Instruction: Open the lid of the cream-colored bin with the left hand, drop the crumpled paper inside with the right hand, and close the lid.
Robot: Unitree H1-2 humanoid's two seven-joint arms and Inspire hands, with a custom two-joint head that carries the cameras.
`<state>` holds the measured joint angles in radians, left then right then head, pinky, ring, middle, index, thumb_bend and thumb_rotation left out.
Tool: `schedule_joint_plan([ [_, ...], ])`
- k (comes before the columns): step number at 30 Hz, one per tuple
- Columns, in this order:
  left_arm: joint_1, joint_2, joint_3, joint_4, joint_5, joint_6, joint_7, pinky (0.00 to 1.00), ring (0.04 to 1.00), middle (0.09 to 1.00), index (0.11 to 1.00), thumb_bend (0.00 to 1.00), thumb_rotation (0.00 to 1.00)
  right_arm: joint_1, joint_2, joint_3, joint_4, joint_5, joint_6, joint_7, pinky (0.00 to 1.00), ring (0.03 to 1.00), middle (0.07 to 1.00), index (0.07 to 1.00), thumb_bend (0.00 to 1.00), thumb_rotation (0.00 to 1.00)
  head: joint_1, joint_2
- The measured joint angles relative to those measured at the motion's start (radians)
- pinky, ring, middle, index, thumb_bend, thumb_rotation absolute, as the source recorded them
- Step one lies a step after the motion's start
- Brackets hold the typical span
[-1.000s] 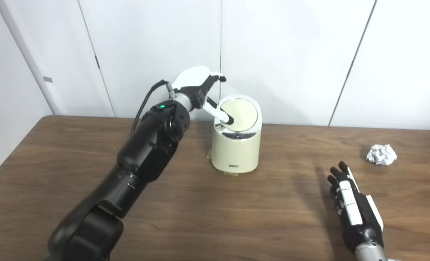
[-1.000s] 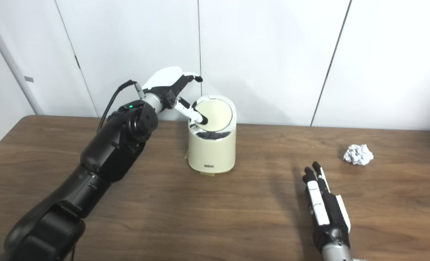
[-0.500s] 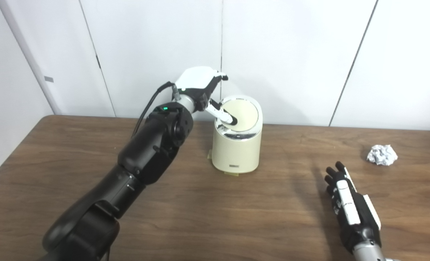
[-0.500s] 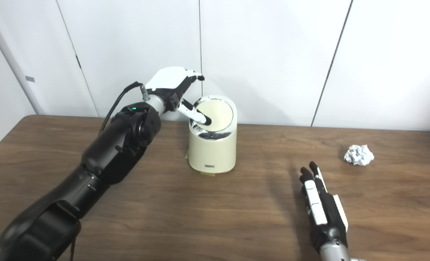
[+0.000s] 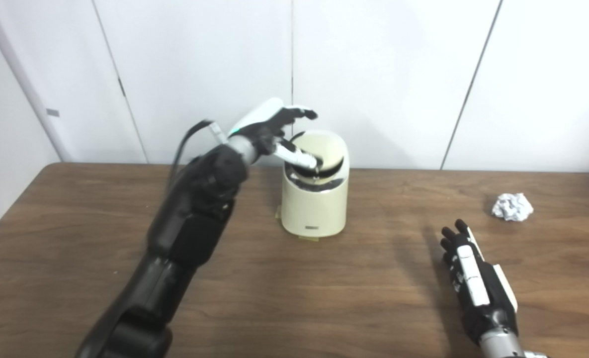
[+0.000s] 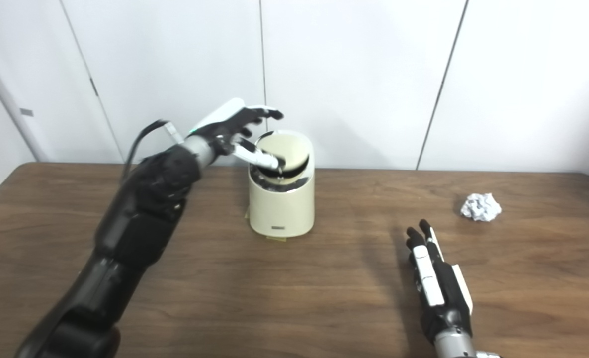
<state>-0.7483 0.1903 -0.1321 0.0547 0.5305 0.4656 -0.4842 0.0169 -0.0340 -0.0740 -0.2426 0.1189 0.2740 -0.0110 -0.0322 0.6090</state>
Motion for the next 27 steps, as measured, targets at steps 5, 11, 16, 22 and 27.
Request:
schedule_joint_plan([
  [5, 0.097, -0.043, 0.138, -0.064, -0.133, -0.036, 0.143, 0.79, 0.835, 0.859, 0.881, 0.56, 0.39, 0.003, -0.001, -0.002, -0.004, 0.007, 0.0, 0.0, 1.0, 0.969, 0.959, 1.0, 0.59, 0.8, 0.005, 0.0],
  [11, 0.243, -0.096, 0.218, -0.104, -0.275, -0.151, 0.278, 0.86, 0.91, 0.925, 0.95, 0.47, 0.52, 0.002, 0.0, -0.001, -0.003, 0.018, 0.001, 0.002, 1.0, 0.976, 0.971, 1.0, 0.56, 0.81, 0.002, -0.006],
  [16, 0.333, -0.081, 0.223, -0.175, -0.303, -0.19, 0.32, 0.93, 0.935, 0.932, 0.957, 0.46, 0.53, 0.002, -0.001, -0.001, 0.001, 0.017, 0.001, 0.002, 1.0, 0.971, 0.961, 1.0, 0.57, 0.82, 0.006, -0.011],
  [22, 0.45, -0.062, 0.223, -0.24, -0.296, -0.219, 0.375, 0.91, 0.912, 0.916, 0.945, 0.43, 0.54, 0.001, -0.005, -0.003, 0.004, 0.018, 0.001, 0.003, 1.0, 0.974, 0.964, 1.0, 0.57, 0.81, 0.009, -0.015],
  [27, 0.527, -0.062, 0.225, -0.296, -0.325, -0.217, 0.391, 0.92, 0.943, 0.928, 0.957, 0.46, 0.59, -0.001, -0.006, -0.003, 0.005, 0.025, 0.001, 0.005, 1.0, 0.972, 0.966, 1.0, 0.54, 0.82, 0.009, -0.009],
])
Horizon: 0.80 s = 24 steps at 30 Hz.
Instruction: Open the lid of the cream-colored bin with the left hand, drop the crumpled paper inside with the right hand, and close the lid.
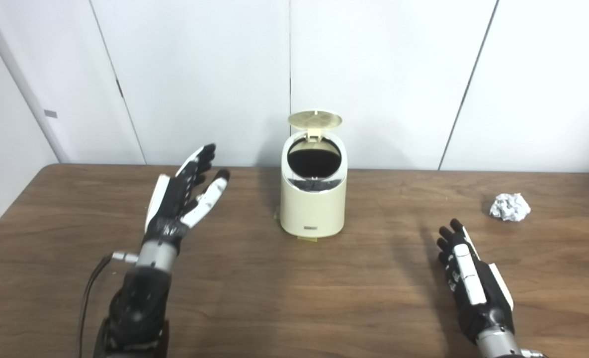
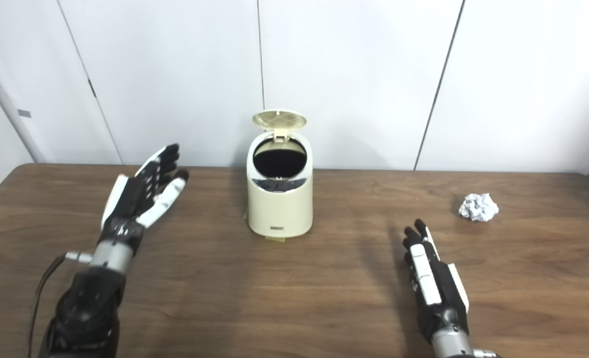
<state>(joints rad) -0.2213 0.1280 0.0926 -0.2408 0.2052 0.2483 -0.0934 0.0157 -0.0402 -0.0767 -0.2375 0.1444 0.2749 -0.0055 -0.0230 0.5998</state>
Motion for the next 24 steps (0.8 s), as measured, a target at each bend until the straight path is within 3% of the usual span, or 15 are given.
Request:
schedule_joint_plan([
  [4, 0.042, 0.0, 0.0, -0.031, -0.032, 0.006, 0.0, 0.9, 0.943, 0.933, 0.956, 0.44, 0.62, -0.003, 0.0, 0.0, 0.0, -0.002, 0.0, -0.001, 0.99, 0.966, 0.964, 0.979, 0.53, 0.82, -0.003, 0.003],
  [8, 0.092, 0.001, -0.006, -0.045, -0.033, 0.006, 0.006, 0.98, 0.964, 0.934, 0.964, 0.42, 0.75, -0.011, -0.002, -0.001, -0.002, -0.022, 0.002, -0.011, 0.96, 0.943, 0.947, 0.934, 0.57, 0.66, -0.023, -0.002],
  [12, 0.127, 0.01, -0.011, -0.041, -0.014, -0.009, 0.019, 0.99, 0.973, 0.944, 0.972, 0.44, 0.74, -0.039, -0.023, 0.009, -0.014, -0.09, 0.011, -0.026, 0.9, 0.926, 0.927, 0.919, 0.59, 0.49, -0.049, 0.0],
  [17, 0.176, 0.005, -0.008, -0.038, -0.023, -0.03, 0.042, 1.0, 0.976, 0.956, 0.97, 0.44, 0.72, -0.08, -0.099, 0.022, 0.006, -0.213, -0.015, -0.029, 0.84, 0.889, 0.906, 0.895, 0.73, 0.34, -0.104, 0.005],
  [24, 0.22, 0.001, -0.003, -0.02, -0.055, -0.039, 0.048, 1.0, 0.986, 0.965, 0.982, 0.39, 0.68, -0.122, -0.224, -0.004, 0.06, -0.318, -0.039, -0.033, 0.85, 0.879, 0.899, 0.912, 0.77, 0.25, -0.193, 0.005],
])
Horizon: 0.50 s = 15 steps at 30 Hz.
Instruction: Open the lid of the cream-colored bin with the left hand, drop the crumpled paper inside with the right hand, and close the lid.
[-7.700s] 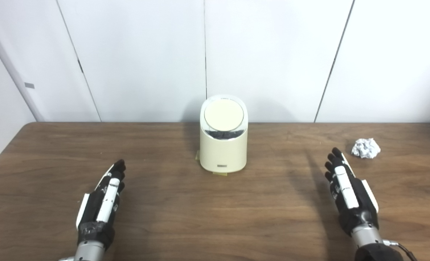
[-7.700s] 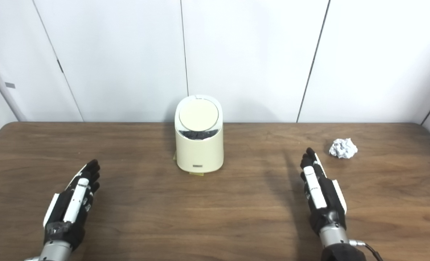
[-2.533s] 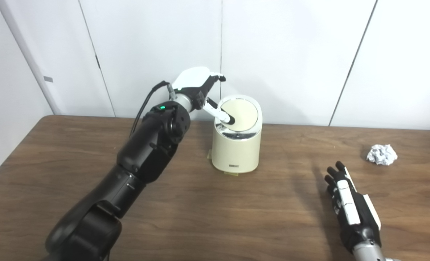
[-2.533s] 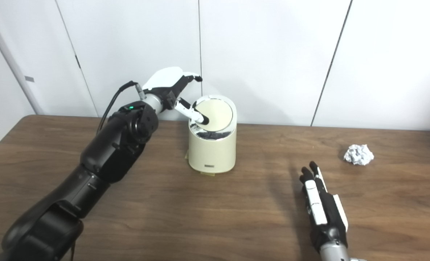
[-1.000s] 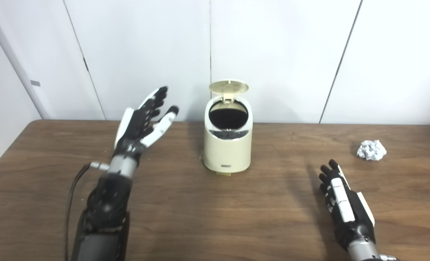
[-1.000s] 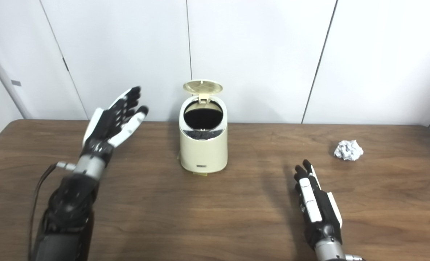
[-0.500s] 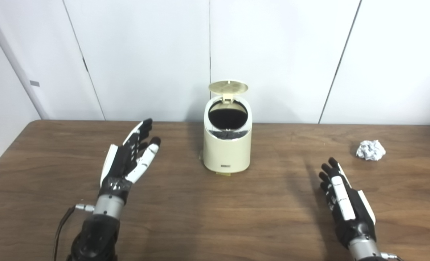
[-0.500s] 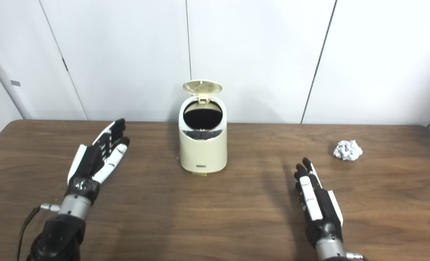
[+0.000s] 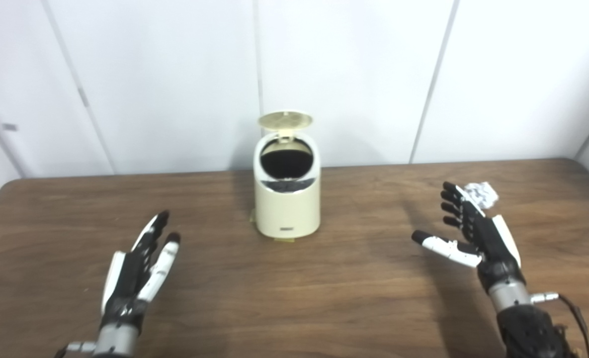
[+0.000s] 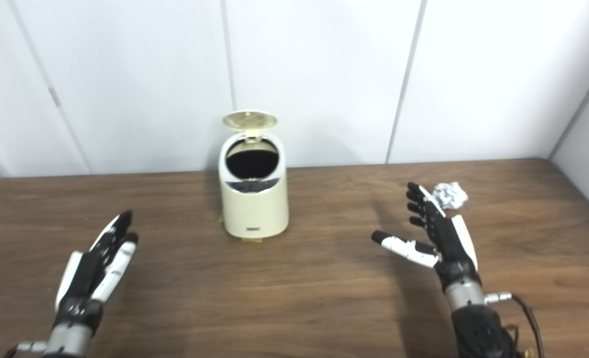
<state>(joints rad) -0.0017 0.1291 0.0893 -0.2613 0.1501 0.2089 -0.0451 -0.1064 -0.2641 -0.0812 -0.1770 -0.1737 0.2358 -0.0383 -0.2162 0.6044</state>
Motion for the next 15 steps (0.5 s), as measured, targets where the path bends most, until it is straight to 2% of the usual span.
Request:
schedule_joint_plan([
  [4, 0.0, 0.0, 0.003, 0.001, -0.024, -0.006, 0.001, 1.0, 0.983, 0.97, 0.99, 0.35, 0.67, -0.044, -0.033, -0.004, -0.002, -0.056, 0.034, 0.0, 0.81, 0.85, 0.88, 0.891, 0.77, 0.18, -0.069, -0.006],
  [7, 0.0, 0.002, 0.003, 0.004, -0.025, -0.011, 0.001, 1.0, 0.985, 0.963, 0.979, 0.35, 0.68, -0.078, -0.052, -0.008, -0.013, -0.085, 0.072, 0.006, 0.82, 0.851, 0.877, 0.894, 0.79, 0.18, -0.092, -0.009],
  [9, 0.0, 0.007, 0.005, 0.009, -0.024, -0.011, 0.001, 1.0, 0.986, 0.963, 0.978, 0.35, 0.68, -0.1, -0.08, -0.015, -0.013, -0.105, 0.08, 0.007, 0.76, 0.825, 0.879, 0.898, 0.79, 0.18, -0.101, -0.012],
  [12, 0.0, 0.013, 0.018, 0.009, -0.028, -0.011, 0.002, 1.0, 0.991, 0.966, 0.976, 0.32, 0.66, -0.127, -0.113, -0.035, -0.013, -0.129, 0.117, 0.007, 0.71, 0.838, 0.889, 0.892, 0.78, 0.14, -0.135, -0.017],
  [15, -0.001, 0.016, 0.02, 0.009, -0.029, -0.004, 0.002, 1.0, 0.996, 0.966, 0.97, 0.3, 0.65, -0.139, -0.138, -0.042, -0.011, -0.16, 0.15, 0.007, 0.76, 0.864, 0.889, 0.898, 0.77, 0.13, -0.152, -0.02],
])
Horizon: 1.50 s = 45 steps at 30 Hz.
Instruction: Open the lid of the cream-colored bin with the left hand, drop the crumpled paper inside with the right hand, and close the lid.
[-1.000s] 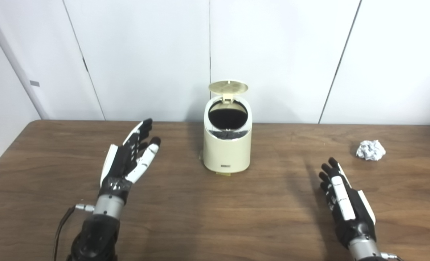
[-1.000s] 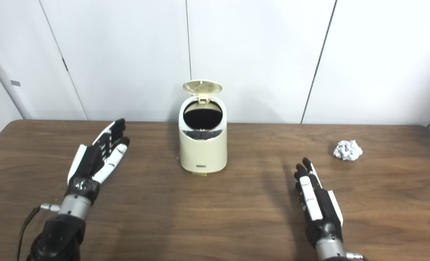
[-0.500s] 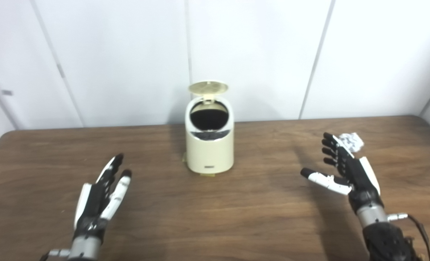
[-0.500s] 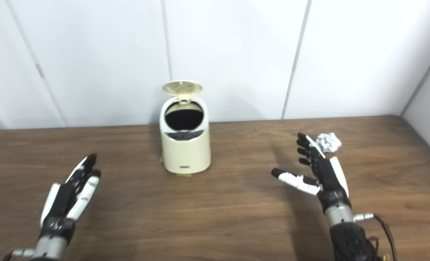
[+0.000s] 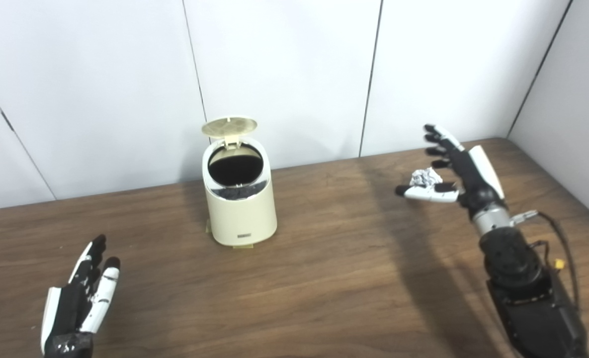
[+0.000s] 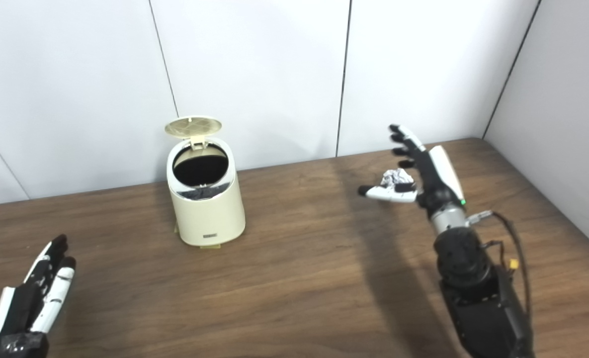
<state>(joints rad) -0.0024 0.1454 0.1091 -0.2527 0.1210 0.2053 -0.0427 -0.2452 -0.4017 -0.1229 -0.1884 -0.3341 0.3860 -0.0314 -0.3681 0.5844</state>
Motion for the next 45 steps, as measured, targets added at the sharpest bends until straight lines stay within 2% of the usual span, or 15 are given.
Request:
schedule_joint_plan([
  [6, 0.0, 0.001, 0.003, -0.003, -0.027, 0.023, -0.004, 1.0, 0.999, 0.965, 0.967, 0.29, 0.6, -0.053, -0.067, -0.015, 0.065, -0.011, 0.013, 0.003, 0.83, 0.859, 0.866, 0.879, 0.78, 0.15, -0.023, -0.002],
  [9, -0.001, 0.01, -0.003, -0.003, -0.021, 0.028, -0.005, 0.98, 0.984, 0.967, 0.971, 0.28, 0.63, -0.091, -0.09, -0.022, 0.11, -0.023, 0.016, -0.001, 0.86, 0.868, 0.865, 0.868, 0.78, 0.12, -0.037, -0.006],
  [12, -0.006, 0.029, -0.011, -0.003, 0.003, 0.035, -0.006, 0.97, 0.975, 0.966, 0.97, 0.27, 0.62, -0.121, -0.101, -0.017, 0.18, -0.031, 0.009, -0.003, 0.84, 0.865, 0.865, 0.859, 0.8, 0.07, -0.04, -0.006],
  [18, -0.012, 0.039, -0.01, -0.003, 0.005, 0.036, -0.005, 0.96, 0.975, 0.966, 0.961, 0.28, 0.6, -0.157, -0.134, 0.048, 0.304, -0.064, 0.036, 0.036, 0.8, 0.883, 0.903, 0.877, 0.82, 0.06, -0.049, -0.008],
  [22, -0.012, 0.042, -0.012, -0.011, 0.014, 0.045, -0.005, 0.96, 0.977, 0.968, 0.961, 0.25, 0.59, -0.184, -0.165, 0.079, 0.354, -0.08, 0.06, 0.075, 0.79, 0.876, 0.904, 0.882, 0.84, 0.08, -0.052, -0.009],
  [27, -0.018, 0.046, -0.014, -0.032, 0.026, 0.046, -0.005, 0.96, 0.976, 0.965, 0.953, 0.26, 0.56, -0.24, -0.204, 0.126, 0.447, -0.107, 0.078, 0.119, 0.77, 0.871, 0.895, 0.885, 0.87, 0.07, -0.049, -0.011],
  [32, -0.017, 0.046, -0.024, -0.036, 0.03, 0.051, -0.008, 0.99, 0.991, 0.975, 0.966, 0.23, 0.5, -0.26, -0.203, 0.166, 0.491, -0.12, 0.079, 0.124, 0.75, 0.854, 0.886, 0.864, 0.89, 0.09, -0.046, -0.009],
  [38, -0.017, 0.046, -0.034, -0.047, 0.031, 0.059, -0.01, 0.97, 0.991, 0.982, 0.958, 0.23, 0.45, -0.272, -0.196, 0.198, 0.562, -0.128, 0.077, 0.128, 0.74, 0.834, 0.865, 0.854, 0.89, 0.05, -0.043, -0.006],
  [45, -0.016, 0.045, -0.04, -0.067, 0.032, 0.085, -0.011, 0.96, 0.987, 0.978, 0.959, 0.23, 0.39, -0.301, -0.192, 0.243, 0.657, -0.146, 0.077, 0.12, 0.76, 0.852, 0.884, 0.867, 0.89, 0.11, -0.043, 0.0],
])
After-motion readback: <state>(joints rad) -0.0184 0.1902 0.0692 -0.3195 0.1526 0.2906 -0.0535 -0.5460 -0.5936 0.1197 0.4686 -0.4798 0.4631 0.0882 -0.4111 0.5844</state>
